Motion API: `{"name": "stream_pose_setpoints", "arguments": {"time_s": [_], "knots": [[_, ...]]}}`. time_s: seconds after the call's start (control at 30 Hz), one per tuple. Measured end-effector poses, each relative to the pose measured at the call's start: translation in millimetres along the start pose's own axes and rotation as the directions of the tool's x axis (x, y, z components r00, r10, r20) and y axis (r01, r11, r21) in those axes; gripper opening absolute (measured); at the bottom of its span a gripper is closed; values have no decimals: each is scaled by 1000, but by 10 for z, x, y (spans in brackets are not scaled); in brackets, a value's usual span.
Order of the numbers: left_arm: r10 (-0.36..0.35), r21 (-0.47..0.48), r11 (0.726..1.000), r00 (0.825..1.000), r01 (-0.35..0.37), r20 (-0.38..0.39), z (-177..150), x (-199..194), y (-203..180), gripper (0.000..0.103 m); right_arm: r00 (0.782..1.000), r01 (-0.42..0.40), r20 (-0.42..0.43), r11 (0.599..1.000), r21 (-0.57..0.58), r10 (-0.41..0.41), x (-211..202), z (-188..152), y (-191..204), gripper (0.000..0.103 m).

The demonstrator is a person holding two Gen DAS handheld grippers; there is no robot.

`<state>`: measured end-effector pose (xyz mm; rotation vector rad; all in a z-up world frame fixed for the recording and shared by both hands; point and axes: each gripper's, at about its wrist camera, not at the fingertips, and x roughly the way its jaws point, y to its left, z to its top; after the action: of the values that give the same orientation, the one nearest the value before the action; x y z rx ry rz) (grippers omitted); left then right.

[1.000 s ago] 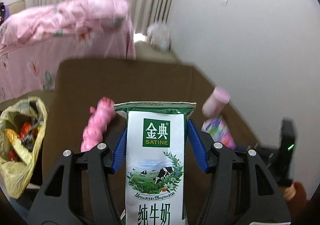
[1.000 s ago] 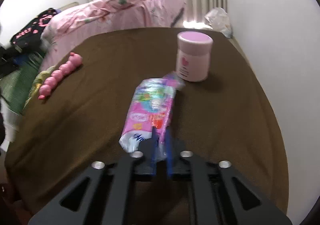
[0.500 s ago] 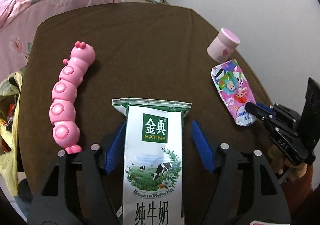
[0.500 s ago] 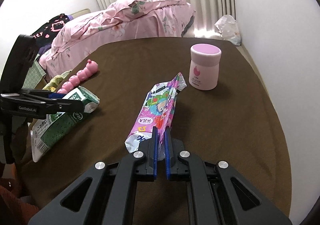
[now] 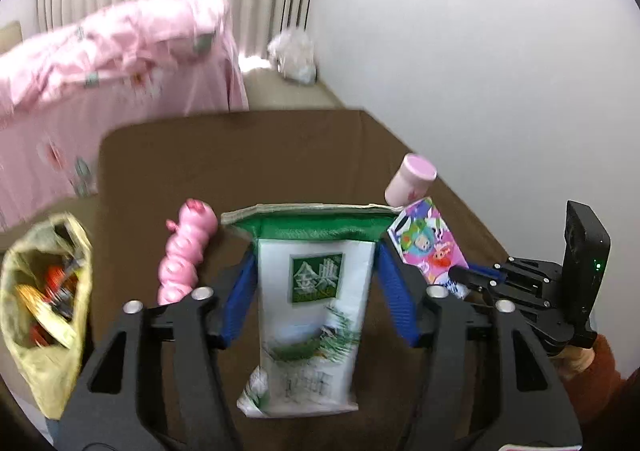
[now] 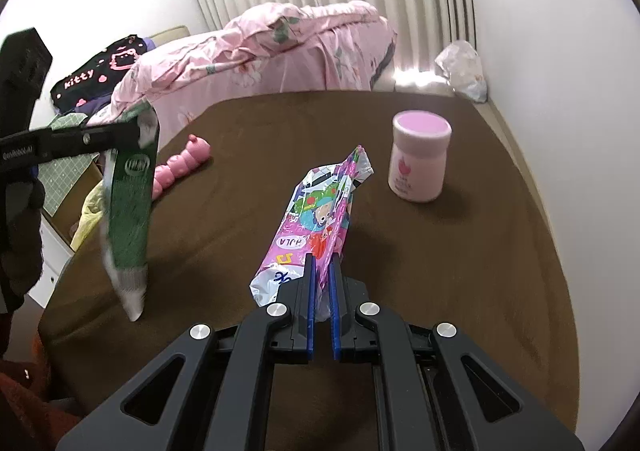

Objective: Collect trash
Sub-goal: 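Carry the milk carton and pink wrapper with both tools over the yellow trash bag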

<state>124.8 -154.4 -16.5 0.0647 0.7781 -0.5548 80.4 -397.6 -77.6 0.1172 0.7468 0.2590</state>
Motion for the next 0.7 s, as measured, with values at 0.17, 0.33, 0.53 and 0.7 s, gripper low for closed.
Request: {"name": "stream_pose_setpoints", "arguments": {"time_s": [0.17, 0.33, 0.53, 0.7], "knots": [[-1, -16, 1000, 999, 1, 35, -31, -153, 66, 53, 999, 14, 30, 998, -60, -12, -103, 113, 190, 7], [-5, -47, 999, 998, 8, 58, -62, -254, 158, 53, 999, 17, 47, 996, -87, -13, -184, 207, 317, 7], [18, -100, 995, 987, -2, 160, -34, -580, 411, 53, 997, 24, 79, 991, -134, -14, -278, 368, 494, 7], [132, -164, 983, 939, -83, 317, 120, -1098, 788, 53, 989, -7, 144, 978, -210, 38, -364, 702, 827, 7]]}}
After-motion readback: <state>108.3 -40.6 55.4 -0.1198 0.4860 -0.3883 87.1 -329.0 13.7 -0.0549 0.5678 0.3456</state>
